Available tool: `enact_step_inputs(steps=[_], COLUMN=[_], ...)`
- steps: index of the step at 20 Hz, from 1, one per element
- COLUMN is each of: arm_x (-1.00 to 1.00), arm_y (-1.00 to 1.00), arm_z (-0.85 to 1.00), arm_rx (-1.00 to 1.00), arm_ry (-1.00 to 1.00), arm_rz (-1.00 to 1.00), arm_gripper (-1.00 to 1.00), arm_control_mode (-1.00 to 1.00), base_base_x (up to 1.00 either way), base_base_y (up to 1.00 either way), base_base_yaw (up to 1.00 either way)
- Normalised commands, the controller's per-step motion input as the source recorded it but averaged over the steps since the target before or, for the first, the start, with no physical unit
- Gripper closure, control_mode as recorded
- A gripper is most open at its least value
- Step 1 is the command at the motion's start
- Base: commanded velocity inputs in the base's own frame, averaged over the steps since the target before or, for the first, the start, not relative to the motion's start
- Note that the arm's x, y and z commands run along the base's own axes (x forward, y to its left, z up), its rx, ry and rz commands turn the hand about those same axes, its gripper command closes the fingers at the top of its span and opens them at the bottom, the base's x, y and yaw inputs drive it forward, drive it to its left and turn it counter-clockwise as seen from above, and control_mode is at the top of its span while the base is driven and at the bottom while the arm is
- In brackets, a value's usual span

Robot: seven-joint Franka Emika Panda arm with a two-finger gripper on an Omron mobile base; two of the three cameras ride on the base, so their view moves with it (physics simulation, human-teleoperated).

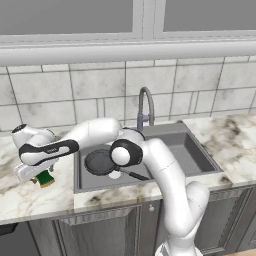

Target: Pick the pan and sponge and place them into the sink. Then turn on the water.

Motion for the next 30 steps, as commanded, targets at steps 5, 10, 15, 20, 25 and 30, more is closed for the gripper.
enact_step_inputs(steps=[5,10,15,20,25,30], arm_x=[-0.01,-0.04,0.00,0.00,-0.16,-0.22], arm_y=[-0.11,0.00,0.00,-0.02,-0.48,-0.83], arm_z=[-0.30,-0.61,-0.45,-0.15,0.04,0.10], arm_rx=[-0.05,-0.07,-0.01,0.00,0.00,0.00], arm_ry=[0.00,0.00,0.00,0.00,-0.07,-0.12], arm_rz=[0.01,0.00,0.01,0.03,0.05,0.05], arm_gripper=[-1.00,-1.00,1.00,1.00,1.00,1.00], arm_control_mode=[-1.00,-1.00,-1.00,-1.00,-1.00,-1.00], base_base_x=[0.00,0.00,0.00,0.00,0.00,0.00], base_base_y=[0.00,0.00,0.00,0.00,0.00,0.00], base_base_yaw=[0.00,0.00,0.00,0.00,0.00,0.00])
